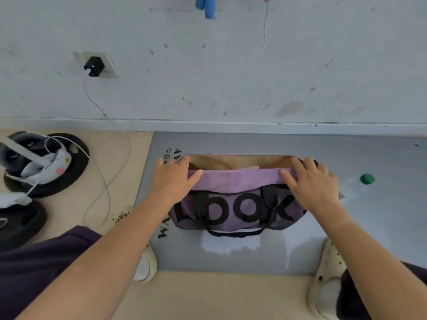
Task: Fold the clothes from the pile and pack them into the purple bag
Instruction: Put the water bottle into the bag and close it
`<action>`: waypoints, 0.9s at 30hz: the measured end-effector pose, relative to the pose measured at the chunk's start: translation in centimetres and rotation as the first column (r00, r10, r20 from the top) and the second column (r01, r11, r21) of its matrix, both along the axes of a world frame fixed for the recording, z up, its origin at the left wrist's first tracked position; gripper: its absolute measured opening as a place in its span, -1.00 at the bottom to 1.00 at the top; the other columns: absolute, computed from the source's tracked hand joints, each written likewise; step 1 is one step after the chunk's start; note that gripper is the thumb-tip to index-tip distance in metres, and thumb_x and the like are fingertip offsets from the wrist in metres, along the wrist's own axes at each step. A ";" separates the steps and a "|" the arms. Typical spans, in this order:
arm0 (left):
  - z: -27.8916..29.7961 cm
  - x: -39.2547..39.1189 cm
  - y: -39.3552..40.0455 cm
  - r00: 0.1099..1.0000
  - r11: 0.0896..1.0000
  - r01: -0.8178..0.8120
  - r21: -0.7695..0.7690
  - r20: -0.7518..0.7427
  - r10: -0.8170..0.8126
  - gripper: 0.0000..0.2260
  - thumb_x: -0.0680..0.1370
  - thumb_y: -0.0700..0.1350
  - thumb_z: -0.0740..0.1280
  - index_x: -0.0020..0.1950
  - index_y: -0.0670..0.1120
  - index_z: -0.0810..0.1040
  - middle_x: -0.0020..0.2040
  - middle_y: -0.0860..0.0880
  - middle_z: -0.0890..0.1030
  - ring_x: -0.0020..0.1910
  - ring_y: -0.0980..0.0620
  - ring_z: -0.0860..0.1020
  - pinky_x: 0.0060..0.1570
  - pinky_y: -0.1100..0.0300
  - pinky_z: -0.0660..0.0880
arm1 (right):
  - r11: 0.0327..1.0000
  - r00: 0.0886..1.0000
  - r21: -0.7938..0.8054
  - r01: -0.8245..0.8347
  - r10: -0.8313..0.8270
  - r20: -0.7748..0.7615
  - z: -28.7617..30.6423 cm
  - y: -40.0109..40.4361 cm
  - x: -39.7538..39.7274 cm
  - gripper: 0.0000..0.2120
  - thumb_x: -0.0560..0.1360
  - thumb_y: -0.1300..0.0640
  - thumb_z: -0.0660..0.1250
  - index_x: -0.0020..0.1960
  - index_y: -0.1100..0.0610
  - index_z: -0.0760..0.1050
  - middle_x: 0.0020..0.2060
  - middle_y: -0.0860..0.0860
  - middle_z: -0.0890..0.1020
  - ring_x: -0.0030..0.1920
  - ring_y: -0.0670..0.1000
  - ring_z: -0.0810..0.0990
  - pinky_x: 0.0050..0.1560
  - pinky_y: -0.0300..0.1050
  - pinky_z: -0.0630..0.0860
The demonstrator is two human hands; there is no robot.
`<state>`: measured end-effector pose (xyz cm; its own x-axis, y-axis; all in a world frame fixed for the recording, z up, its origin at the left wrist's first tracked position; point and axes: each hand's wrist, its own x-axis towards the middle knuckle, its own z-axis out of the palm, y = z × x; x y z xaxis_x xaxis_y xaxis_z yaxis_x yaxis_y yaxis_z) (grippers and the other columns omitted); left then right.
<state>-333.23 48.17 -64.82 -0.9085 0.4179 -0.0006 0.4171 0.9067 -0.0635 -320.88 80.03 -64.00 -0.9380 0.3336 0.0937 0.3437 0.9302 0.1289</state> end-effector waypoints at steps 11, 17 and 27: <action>-6.7 9.7 -0.3 0.903 0.991 -0.137 -0.006 0.409 0.128 -0.43 0.60 0.29 0.01 0.50 -0.03 0.19 0.40 -0.08 0.48 0.33 -0.14 0.44 0.24 -0.12 0.32 | 0.954 0.972 -0.259 0.151 -0.095 0.216 -6.2 -1.9 9.4 -0.57 0.59 -0.19 0.09 0.37 -0.02 0.33 0.21 0.08 0.47 0.13 0.22 0.48 0.01 0.09 0.45; -5.1 8.2 6.0 0.975 0.988 -0.056 0.142 0.222 0.023 -0.68 0.60 0.14 0.13 -0.09 -0.03 0.55 -0.18 -0.03 0.60 -0.16 -0.09 0.56 -0.16 0.08 0.38 | 0.480 0.957 -0.835 0.267 -0.235 0.170 -5.1 2.3 8.2 -0.78 0.57 0.04 0.24 -0.07 0.12 0.61 -0.14 0.12 0.68 -0.10 0.12 0.61 -0.08 -0.06 0.49; -8.4 8.5 25.7 0.798 0.806 0.012 0.591 0.480 -0.364 -0.80 0.60 0.02 0.28 0.17 0.04 0.59 0.15 0.16 0.52 0.16 0.18 0.42 0.15 0.26 0.28 | 0.233 0.543 -0.956 0.180 -0.833 -0.101 -11.3 16.4 5.4 -0.29 0.37 0.10 0.53 0.41 0.15 0.27 0.11 -0.04 0.49 0.05 -0.05 0.55 0.08 -0.24 0.51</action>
<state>-324.72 73.91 -73.21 -0.7199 0.6678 -0.1892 0.3822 0.6090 0.6950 -315.51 96.38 -75.34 -0.3729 0.9065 -0.1981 0.4601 -0.0048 -0.8879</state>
